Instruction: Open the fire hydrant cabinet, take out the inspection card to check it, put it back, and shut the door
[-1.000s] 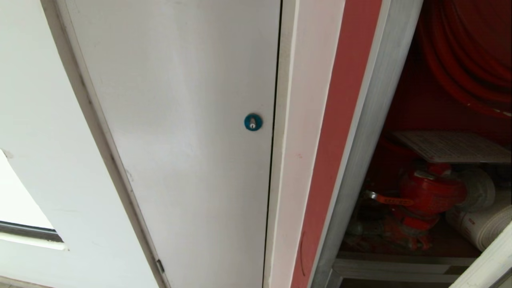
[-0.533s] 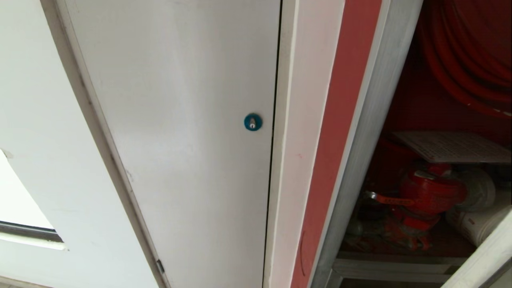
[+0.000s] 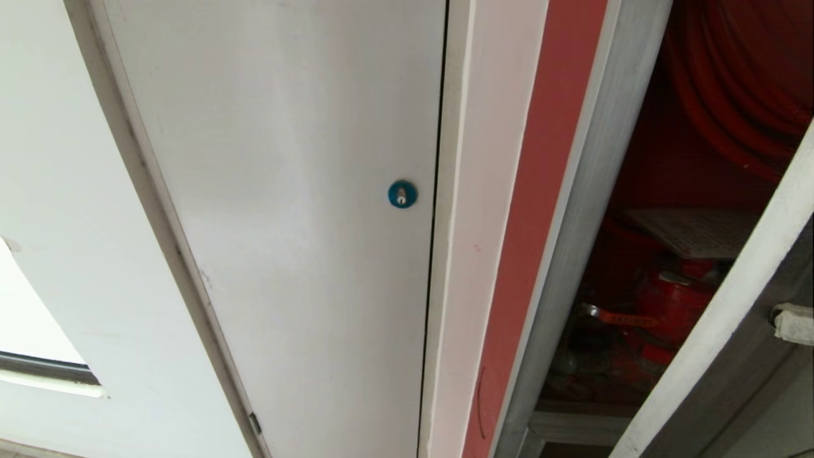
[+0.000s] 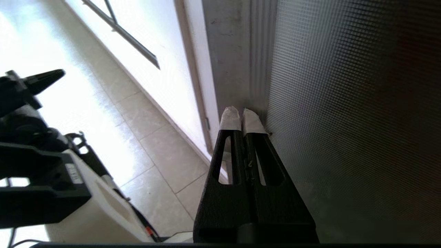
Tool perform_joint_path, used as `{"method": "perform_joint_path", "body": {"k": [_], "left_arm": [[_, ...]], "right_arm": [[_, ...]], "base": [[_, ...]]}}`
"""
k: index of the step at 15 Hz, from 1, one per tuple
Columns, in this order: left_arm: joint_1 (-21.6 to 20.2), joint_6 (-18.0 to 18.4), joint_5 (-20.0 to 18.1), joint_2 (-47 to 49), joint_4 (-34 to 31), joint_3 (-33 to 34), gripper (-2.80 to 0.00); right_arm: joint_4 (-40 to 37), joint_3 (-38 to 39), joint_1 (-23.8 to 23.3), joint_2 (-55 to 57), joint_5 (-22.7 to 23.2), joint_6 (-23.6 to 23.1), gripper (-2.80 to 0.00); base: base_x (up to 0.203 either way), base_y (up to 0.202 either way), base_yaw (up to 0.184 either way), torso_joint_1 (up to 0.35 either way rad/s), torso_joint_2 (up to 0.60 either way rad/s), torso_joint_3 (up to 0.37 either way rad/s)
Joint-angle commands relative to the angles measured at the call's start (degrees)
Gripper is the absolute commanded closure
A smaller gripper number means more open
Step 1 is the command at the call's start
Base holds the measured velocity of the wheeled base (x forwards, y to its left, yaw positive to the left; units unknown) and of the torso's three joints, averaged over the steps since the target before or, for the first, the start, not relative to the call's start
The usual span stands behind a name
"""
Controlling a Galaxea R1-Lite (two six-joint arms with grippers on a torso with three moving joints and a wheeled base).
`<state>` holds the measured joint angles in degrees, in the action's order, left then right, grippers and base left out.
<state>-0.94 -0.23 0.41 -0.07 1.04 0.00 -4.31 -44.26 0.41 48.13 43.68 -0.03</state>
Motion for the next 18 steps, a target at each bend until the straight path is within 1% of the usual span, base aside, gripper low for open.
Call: {"method": "perform_joint_path", "body": {"k": [1,3,5,7,8,10,11,12,13,15,18], "left_arm": [[0.0,0.0,0.0,0.1,0.0,0.4,0.00],[0.0,0.0,0.0,0.1,0.0,0.4,0.00],[0.0,0.0,0.0,0.1,0.0,0.4,0.00],[0.0,0.0,0.0,0.1,0.0,0.4,0.00],[0.0,0.0,0.0,0.1,0.0,0.4,0.00],[0.0,0.0,0.0,0.1,0.0,0.4,0.00],[0.0,0.0,0.0,0.1,0.0,0.4,0.00],[0.0,0.0,0.0,0.1,0.0,0.4,0.00],[0.0,0.0,0.0,0.1,0.0,0.4,0.00],[0.0,0.0,0.0,0.1,0.0,0.4,0.00],[0.0,0.0,0.0,0.1,0.0,0.4,0.00]], "right_arm": [[0.6,-0.2,0.3,2.3,-0.8,-1.1,0.00],[2.1,-0.2,2.0,4.1,-3.2,-2.0,0.00],[4.1,-0.7,6.3,5.8,-7.4,-2.2,0.00],[6.0,-1.2,12.4,7.8,-13.9,-3.0,0.00],[7.3,-1.4,15.9,9.2,-18.3,-3.8,0.00],[11.2,-1.6,20.5,11.8,-26.9,-4.6,0.00],[13.2,-1.9,20.9,12.9,-28.8,-4.8,0.00],[13.8,-2.2,20.9,13.1,-29.4,-4.9,0.00],[14.0,-2.8,20.9,13.1,-31.0,-4.9,0.00],[14.1,-3.1,20.9,13.6,-34.4,-7.0,0.00],[15.1,-3.2,20.9,14.5,-36.5,-7.9,0.00]], "base": [[0.000,0.000,0.000,0.000,0.00,0.000],[0.000,0.000,0.000,0.000,0.00,0.000],[0.000,0.000,0.000,0.000,0.00,0.000],[0.000,0.000,0.000,0.000,0.00,0.000],[0.000,0.000,0.000,0.000,0.00,0.000],[0.000,0.000,0.000,0.000,0.00,0.000],[0.000,0.000,0.000,0.000,0.00,0.000],[0.000,0.000,0.000,0.000,0.00,0.000],[0.000,0.000,0.000,0.000,0.00,0.000],[0.000,0.000,0.000,0.000,0.00,0.000],[0.000,0.000,0.000,0.000,0.00,0.000]]}}
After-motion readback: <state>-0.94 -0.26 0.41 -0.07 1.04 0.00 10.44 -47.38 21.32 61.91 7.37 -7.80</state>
